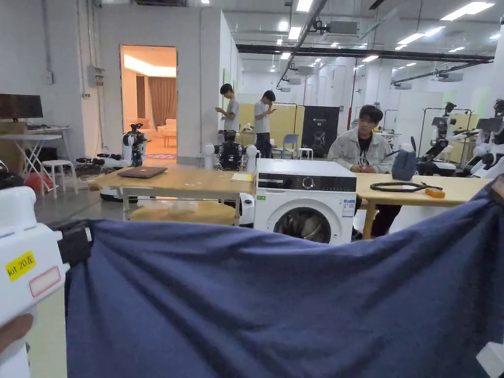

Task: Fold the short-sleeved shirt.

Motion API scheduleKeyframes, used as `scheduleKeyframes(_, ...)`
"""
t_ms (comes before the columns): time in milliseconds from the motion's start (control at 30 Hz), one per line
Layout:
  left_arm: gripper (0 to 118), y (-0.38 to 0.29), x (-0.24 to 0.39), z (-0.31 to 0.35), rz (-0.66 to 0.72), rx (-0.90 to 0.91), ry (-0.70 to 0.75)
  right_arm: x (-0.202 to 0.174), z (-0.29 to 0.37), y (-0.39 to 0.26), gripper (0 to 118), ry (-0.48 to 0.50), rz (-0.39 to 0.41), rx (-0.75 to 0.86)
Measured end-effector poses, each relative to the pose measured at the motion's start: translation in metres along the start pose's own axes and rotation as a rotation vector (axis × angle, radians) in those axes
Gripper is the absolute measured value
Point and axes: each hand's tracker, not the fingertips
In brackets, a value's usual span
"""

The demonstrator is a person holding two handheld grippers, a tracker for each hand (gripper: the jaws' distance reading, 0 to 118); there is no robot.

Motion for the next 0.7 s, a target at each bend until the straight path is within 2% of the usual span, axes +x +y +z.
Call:
scheduleKeyframes(67,0,0.036,0.011,0.007,-0.022,0.03,-0.015,-0.005,0.009,0.034,0,-0.003,0.023,0.055)
scheduleKeyframes(167,0,0.083,0.024,0.007,-0.043,0.064,-0.041,-0.012,0.007,0.075,0,0.013,0.04,0.054)
scheduleKeyframes(233,0,0.112,0.029,0.005,-0.043,0.08,-0.059,-0.019,0.001,0.094,0,0.002,0.086,0.072)
scheduleKeyframes(333,0,0.15,0.032,-0.008,-0.037,0.084,-0.053,-0.027,-0.012,0.117,0,0.011,0.086,0.083)
scheduleKeyframes(600,0,0.196,0.03,-0.072,-0.016,0.082,-0.019,-0.045,-0.087,0.135,0,-0.008,0.139,0.072)
scheduleKeyframes(700,0,0.203,0.023,-0.117,0.01,0.072,-0.019,-0.036,-0.125,0.13,0,-0.039,0.166,0.056)
